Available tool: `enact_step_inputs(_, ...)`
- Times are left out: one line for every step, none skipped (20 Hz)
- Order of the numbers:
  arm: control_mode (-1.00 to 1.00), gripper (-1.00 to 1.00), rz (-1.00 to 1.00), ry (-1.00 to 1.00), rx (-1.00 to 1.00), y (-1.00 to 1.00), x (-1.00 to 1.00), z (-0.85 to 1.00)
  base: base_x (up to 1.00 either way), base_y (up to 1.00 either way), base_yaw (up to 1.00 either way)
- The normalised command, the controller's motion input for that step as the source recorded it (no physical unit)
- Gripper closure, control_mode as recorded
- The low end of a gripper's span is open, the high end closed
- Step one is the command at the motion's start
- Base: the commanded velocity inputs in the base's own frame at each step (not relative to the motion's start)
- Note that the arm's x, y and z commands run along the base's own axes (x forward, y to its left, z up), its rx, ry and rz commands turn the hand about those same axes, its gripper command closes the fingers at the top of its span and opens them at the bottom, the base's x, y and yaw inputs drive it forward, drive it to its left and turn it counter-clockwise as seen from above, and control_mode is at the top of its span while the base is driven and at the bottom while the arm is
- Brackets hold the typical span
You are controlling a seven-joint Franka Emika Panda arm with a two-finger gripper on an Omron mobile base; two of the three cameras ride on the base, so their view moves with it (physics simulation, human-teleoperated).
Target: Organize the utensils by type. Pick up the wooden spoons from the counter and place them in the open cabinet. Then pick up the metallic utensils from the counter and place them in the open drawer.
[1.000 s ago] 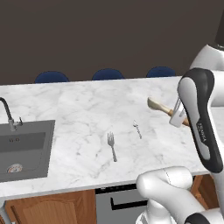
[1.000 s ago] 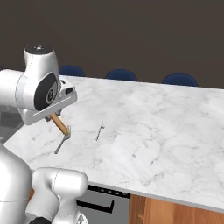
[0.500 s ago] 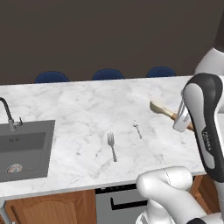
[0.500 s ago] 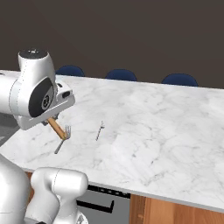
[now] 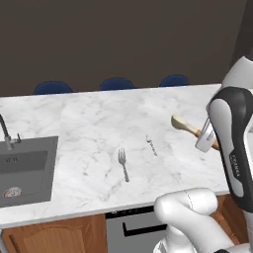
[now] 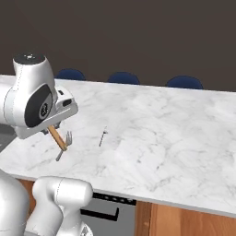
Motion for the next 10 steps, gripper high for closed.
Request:
enact_step_inputs(1.0,1.0,0.0,0.0,0.0,0.0,0.0,0.0,-0.48,0.0,-0.23)
enact_step_inputs(1.0,1.0,0.0,0.0,0.0,0.0,0.0,0.0,-0.57,0.0,-0.26)
enact_step_inputs(1.0,1.0,0.0,0.0,0.0,0.0,0.0,0.0,-0.57,-0.03,-0.29)
enact_step_inputs(1.0,1.0,0.0,0.0,0.0,0.0,0.0,0.0,-0.53,0.0,-0.32)
enact_step_inputs(1.0,1.0,0.0,0.0,0.0,0.0,0.0,0.0,-0.42,0.0,-0.35)
enact_step_inputs(1.0,1.0,0.0,0.0,0.0,0.0,0.0,0.0,-0.41,0.0,-0.36)
enact_step_inputs(1.0,1.0,0.0,0.0,0.0,0.0,0.0,0.0,-0.41,0.0,-0.34)
enact_step_inputs(1.0,1.0,0.0,0.0,0.0,0.0,0.0,0.0,-0.58,0.0,-0.26)
enact_step_inputs(1.0,1.0,0.0,0.0,0.0,0.0,0.0,0.0,-0.63,0.0,-0.21)
enact_step_inputs(1.0,1.0,0.0,0.0,0.0,0.0,0.0,0.0,-0.69,0.0,-0.2)
